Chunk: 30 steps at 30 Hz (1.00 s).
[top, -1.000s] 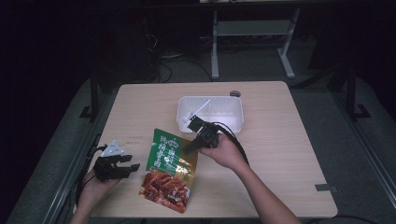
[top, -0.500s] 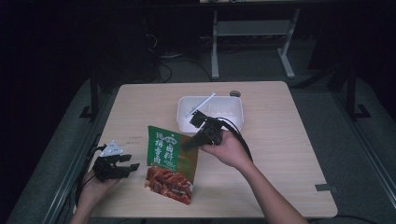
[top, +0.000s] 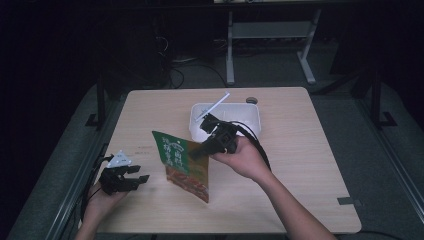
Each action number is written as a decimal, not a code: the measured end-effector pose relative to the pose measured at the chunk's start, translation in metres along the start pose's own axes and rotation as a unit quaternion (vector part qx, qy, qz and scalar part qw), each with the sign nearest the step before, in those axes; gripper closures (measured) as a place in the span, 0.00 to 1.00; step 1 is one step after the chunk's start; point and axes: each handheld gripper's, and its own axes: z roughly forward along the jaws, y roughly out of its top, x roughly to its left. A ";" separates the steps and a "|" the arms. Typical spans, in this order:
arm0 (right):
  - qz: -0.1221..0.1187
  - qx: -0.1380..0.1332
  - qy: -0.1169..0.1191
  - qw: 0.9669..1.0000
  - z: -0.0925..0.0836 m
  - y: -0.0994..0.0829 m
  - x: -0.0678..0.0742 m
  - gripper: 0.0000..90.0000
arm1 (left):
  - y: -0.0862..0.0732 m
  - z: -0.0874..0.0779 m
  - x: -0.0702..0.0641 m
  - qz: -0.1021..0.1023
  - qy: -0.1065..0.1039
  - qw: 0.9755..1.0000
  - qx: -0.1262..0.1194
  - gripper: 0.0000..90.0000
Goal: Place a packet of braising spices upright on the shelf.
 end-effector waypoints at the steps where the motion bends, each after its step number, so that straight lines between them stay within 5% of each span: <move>1: -0.001 0.001 -0.006 1.000 -0.002 0.001 0.002 0.99 | 0.000 0.000 0.000 0.000 0.000 1.000 0.001 0.51; 19: 0.012 -0.037 -0.063 0.997 -0.058 0.017 -0.003 0.99 | 0.000 0.001 0.000 0.004 -0.001 1.000 0.004 0.50; 30: 0.022 -0.062 -0.105 0.992 -0.086 0.031 -0.010 0.99 | 0.000 0.001 0.000 0.003 0.000 1.000 0.003 0.49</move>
